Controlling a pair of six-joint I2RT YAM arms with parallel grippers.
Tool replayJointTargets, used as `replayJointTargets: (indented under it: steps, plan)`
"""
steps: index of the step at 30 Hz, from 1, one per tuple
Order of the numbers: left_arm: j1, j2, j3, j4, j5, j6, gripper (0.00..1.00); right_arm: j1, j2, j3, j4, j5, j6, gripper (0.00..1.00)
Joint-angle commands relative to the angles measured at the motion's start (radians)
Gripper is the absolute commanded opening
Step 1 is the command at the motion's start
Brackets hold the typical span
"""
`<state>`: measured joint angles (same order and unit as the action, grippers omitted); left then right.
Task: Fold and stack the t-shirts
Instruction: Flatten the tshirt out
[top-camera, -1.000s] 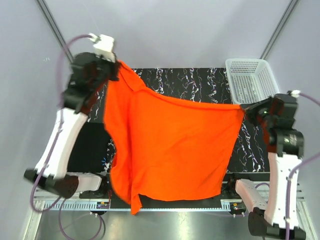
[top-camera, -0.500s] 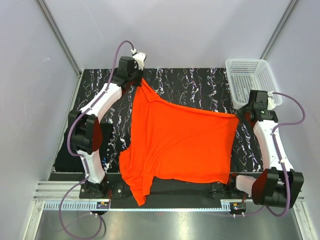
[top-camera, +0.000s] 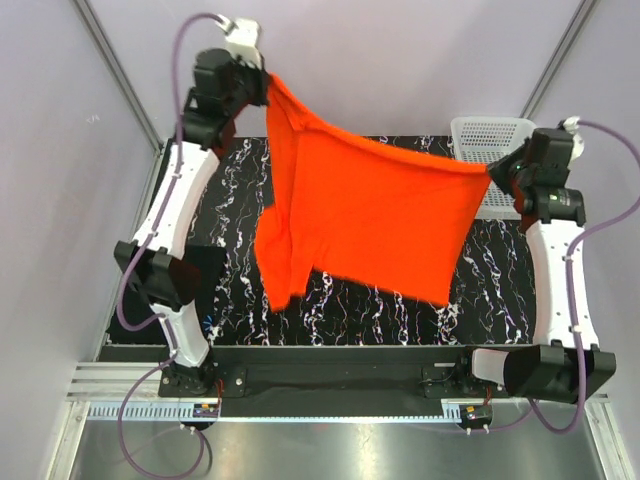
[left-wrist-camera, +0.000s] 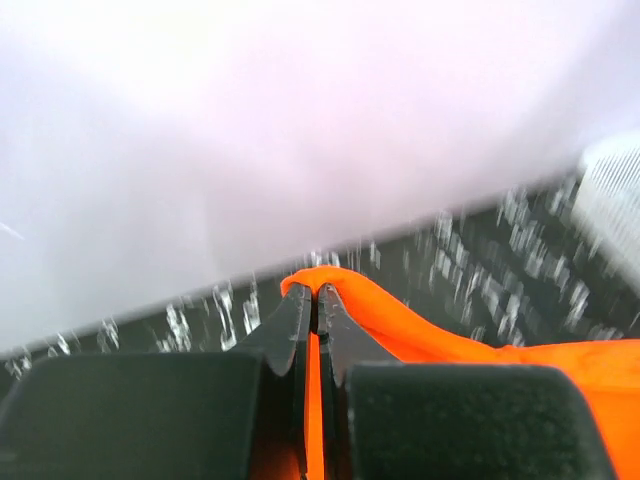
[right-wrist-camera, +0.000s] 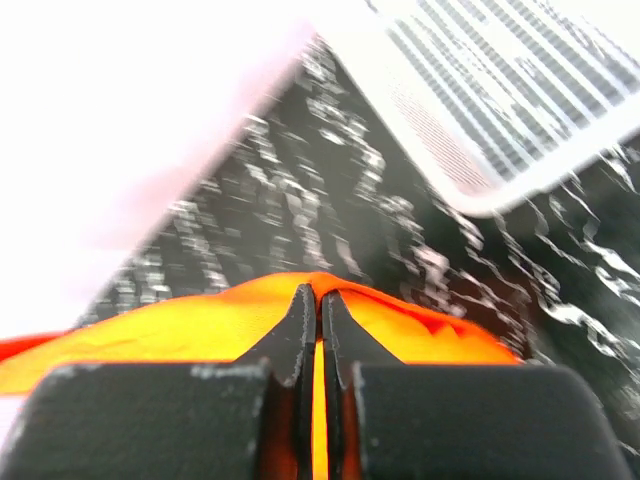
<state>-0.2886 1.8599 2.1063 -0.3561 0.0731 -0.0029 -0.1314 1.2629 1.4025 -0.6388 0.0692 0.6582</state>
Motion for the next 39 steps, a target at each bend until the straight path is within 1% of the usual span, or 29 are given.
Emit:
replayJointTargets:
  steps: [1, 3, 8, 11, 14, 18, 22, 24, 26, 28, 29, 31, 32, 34, 35, 36, 37, 38, 39]
  plan:
    - [0.066, -0.129, 0.148, 0.036, 0.043, -0.084, 0.0, -0.004, -0.079, 0.108, 0.011, -0.066, -0.02, 0.0]
    - [0.092, -0.166, 0.196, 0.025, 0.072, -0.107, 0.0, -0.004, -0.124, 0.159, -0.011, -0.098, -0.025, 0.0]
    - [0.157, -0.278, 0.216, 0.011, 0.14, -0.178, 0.0, -0.004, -0.278, 0.237, -0.05, -0.1, -0.078, 0.0]
    - [0.209, -0.366, 0.213, -0.017, 0.168, -0.187, 0.0, -0.004, -0.357, 0.283, -0.091, -0.088, -0.117, 0.0]
    - [0.229, -0.435, 0.225, -0.055, 0.189, -0.166, 0.0, -0.004, -0.414, 0.325, -0.125, -0.092, -0.134, 0.0]
    - [0.232, -0.495, 0.308, -0.107, 0.214, -0.131, 0.0, -0.004, -0.441, 0.383, -0.173, -0.108, -0.12, 0.0]
    - [0.23, -0.528, 0.357, -0.122, 0.231, -0.102, 0.0, -0.004, -0.418, 0.46, -0.206, -0.121, -0.106, 0.0]
    - [0.23, -0.525, 0.368, -0.135, 0.206, -0.085, 0.0, -0.004, -0.408, 0.492, -0.216, -0.121, -0.109, 0.0]
    - [0.23, -0.513, 0.362, -0.139, 0.186, -0.056, 0.0, -0.004, -0.401, 0.477, -0.216, -0.103, -0.112, 0.0]
    - [0.23, -0.49, 0.327, -0.139, 0.175, -0.033, 0.0, -0.004, -0.396, 0.44, -0.219, -0.076, -0.079, 0.0]
    - [0.23, -0.479, 0.31, -0.138, 0.182, -0.028, 0.0, -0.004, -0.395, 0.388, -0.217, -0.074, -0.059, 0.0]
    - [0.23, -0.435, 0.253, -0.136, 0.22, -0.02, 0.0, -0.005, -0.381, 0.33, -0.219, -0.052, 0.006, 0.0]
    - [0.23, -0.423, 0.186, -0.117, 0.237, -0.02, 0.0, -0.004, -0.378, 0.264, -0.219, -0.051, 0.023, 0.0]
    - [0.23, -0.383, 0.111, -0.084, 0.29, -0.031, 0.0, -0.004, -0.353, 0.187, -0.203, -0.046, 0.058, 0.0]
    - [0.23, -0.372, 0.069, -0.04, 0.306, -0.037, 0.0, -0.004, -0.347, 0.1, -0.188, -0.043, 0.06, 0.0]
    - [0.229, -0.36, -0.037, -0.003, 0.33, -0.049, 0.0, -0.004, -0.339, 0.055, -0.152, -0.036, 0.061, 0.0]
    - [0.23, -0.344, -0.093, 0.035, 0.338, -0.078, 0.0, -0.004, -0.323, 0.014, -0.127, -0.026, 0.049, 0.0]
    - [0.23, -0.312, -0.214, 0.134, 0.344, -0.095, 0.0, -0.004, -0.31, -0.072, -0.101, 0.007, 0.038, 0.0]
    - [0.23, -0.288, -0.279, 0.196, 0.356, -0.117, 0.0, -0.004, -0.297, -0.106, -0.069, 0.03, 0.037, 0.0]
